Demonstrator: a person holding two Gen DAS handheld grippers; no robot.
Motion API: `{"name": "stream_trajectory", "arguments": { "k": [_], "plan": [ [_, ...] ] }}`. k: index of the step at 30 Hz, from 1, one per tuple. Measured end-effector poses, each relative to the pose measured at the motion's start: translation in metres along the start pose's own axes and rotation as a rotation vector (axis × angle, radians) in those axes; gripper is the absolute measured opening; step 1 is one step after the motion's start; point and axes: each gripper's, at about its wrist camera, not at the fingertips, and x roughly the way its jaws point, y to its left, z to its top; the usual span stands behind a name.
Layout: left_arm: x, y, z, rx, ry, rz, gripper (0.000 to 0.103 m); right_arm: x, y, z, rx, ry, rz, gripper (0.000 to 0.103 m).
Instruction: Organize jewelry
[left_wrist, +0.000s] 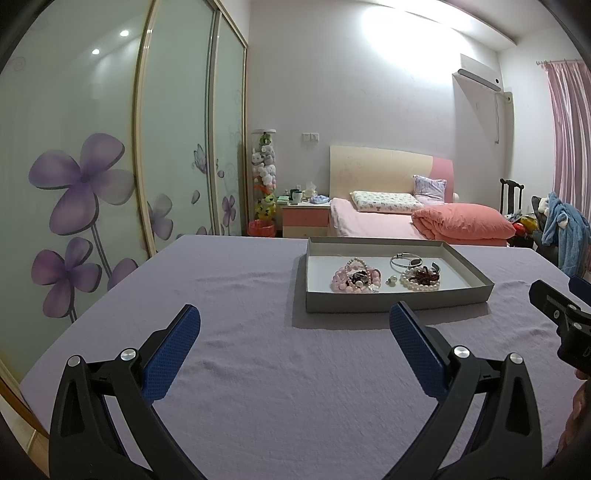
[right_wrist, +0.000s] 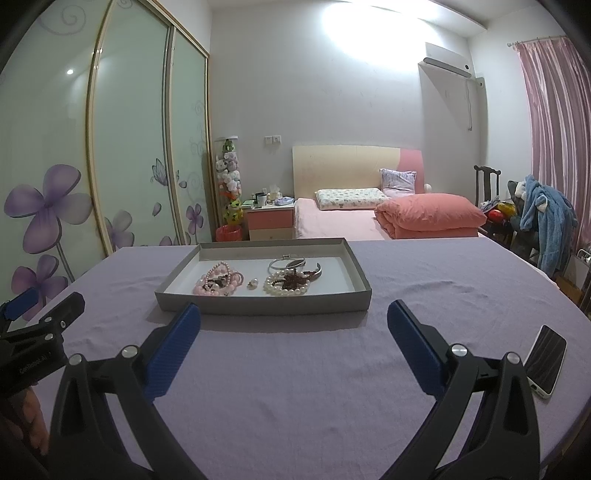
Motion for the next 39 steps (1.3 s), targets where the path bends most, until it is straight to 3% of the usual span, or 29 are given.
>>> {"name": "stream_trajectory", "arguments": {
  "k": [39],
  "plan": [
    [-0.0027, -0.0064, -0.0017, 0.009, 0.004, -0.012, 0.101, -0.0001, -0.0005, -0.0016, 0.004, 0.006, 0.001, 0.099]
  ]
}}
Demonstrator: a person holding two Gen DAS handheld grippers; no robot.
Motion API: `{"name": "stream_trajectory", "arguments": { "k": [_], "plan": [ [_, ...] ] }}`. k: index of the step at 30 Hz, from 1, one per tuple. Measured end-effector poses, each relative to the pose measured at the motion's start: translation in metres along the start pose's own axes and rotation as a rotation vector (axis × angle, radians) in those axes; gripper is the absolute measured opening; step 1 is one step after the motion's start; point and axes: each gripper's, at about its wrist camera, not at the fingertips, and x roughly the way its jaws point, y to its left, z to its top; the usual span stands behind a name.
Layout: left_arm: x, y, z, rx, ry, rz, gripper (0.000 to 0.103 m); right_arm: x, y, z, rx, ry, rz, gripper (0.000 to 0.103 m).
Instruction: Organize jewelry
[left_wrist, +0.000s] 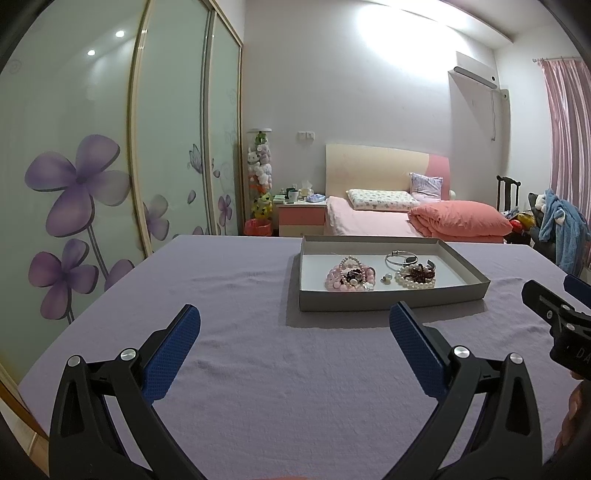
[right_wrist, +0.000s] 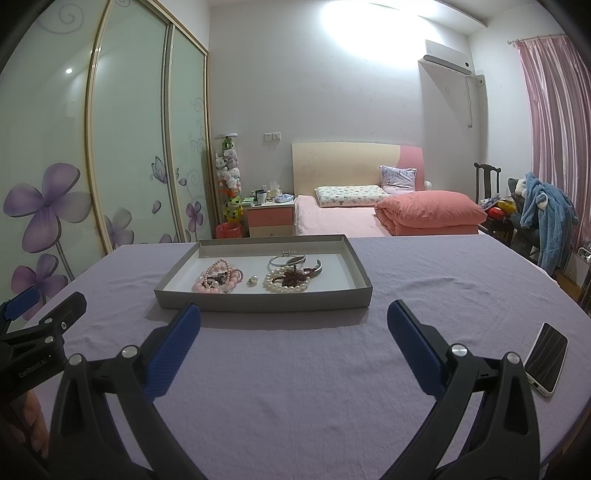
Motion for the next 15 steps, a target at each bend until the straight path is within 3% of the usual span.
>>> {"name": "stream_trajectory", "arguments": {
  "k": [15],
  "plan": [
    [0.0002, -0.0019, 0.0008, 0.003, 0.004, -0.005, 0.101, -0.0008, 0.0000, -0.0013, 0.000, 0.003, 0.000, 0.099]
  ]
}}
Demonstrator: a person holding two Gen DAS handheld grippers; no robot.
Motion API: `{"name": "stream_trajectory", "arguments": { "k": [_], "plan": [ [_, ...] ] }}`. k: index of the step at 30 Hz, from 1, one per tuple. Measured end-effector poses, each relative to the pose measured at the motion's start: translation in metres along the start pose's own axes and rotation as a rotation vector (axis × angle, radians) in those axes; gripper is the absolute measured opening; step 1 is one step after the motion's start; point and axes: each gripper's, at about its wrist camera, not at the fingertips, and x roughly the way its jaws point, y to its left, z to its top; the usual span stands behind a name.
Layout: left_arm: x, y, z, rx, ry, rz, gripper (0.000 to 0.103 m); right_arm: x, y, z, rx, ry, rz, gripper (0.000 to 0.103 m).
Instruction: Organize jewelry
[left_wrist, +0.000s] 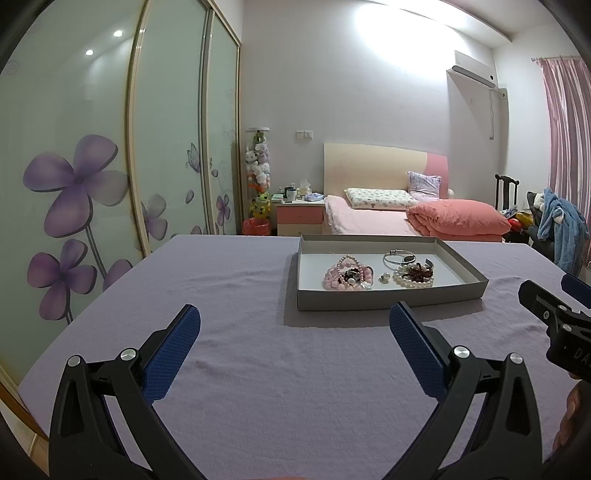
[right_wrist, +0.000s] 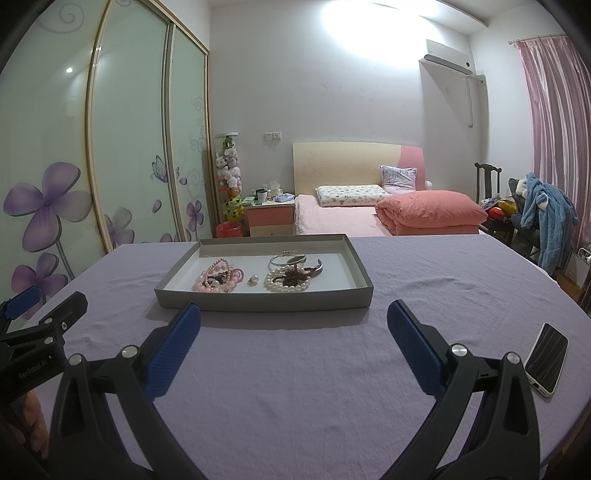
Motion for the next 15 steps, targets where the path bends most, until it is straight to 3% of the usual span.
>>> {"name": "stream_trajectory", "arguments": {
  "k": [15],
  "plan": [
    [0.0001, -0.0009, -0.0014, 0.004, 0.002, -0.005, 0.101, 0.0010, -0.0001, 0.0009, -0.001, 0.002, 0.001, 0.099]
  ]
}}
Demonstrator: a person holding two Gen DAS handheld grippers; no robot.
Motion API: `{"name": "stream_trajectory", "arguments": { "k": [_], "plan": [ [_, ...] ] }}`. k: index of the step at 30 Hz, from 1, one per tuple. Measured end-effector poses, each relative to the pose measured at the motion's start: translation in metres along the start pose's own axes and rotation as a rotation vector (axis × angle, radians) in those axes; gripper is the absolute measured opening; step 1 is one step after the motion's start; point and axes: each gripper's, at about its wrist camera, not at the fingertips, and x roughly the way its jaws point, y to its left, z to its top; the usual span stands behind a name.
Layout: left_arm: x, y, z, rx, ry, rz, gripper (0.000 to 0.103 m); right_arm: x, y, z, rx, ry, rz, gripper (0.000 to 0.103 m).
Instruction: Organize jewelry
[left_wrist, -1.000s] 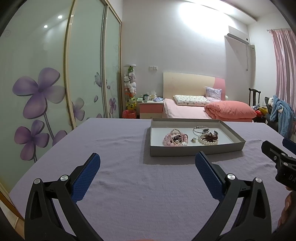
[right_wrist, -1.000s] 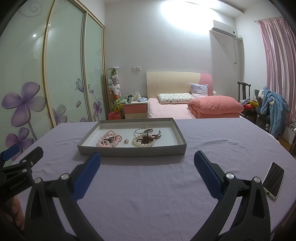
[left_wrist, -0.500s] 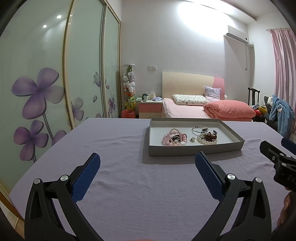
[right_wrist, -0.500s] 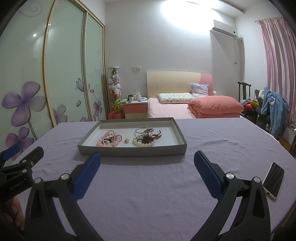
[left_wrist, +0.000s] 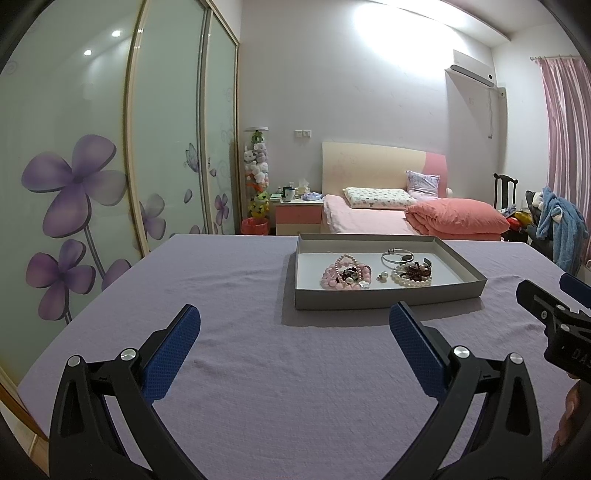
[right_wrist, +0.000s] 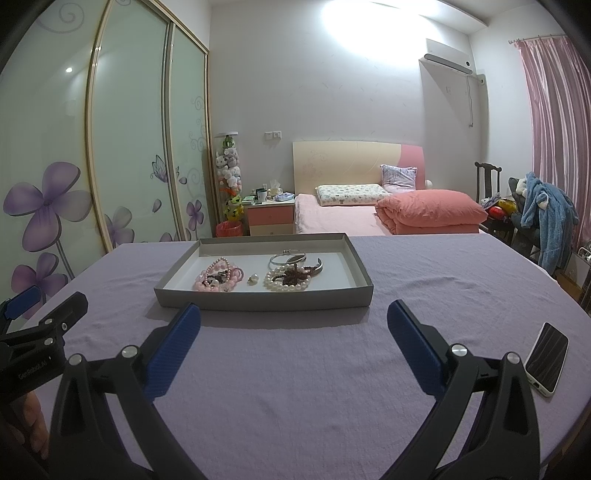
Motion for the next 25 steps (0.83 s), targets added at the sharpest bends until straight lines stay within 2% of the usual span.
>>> {"name": "stream_trajectory", "arguments": {
  "k": [25],
  "plan": [
    [0.0010, 0.0032, 0.0019, -0.005, 0.009, -0.004, 0.101, -0.0002, -0.0007, 0.0000, 0.001, 0.003, 0.000, 0.099]
  ]
}}
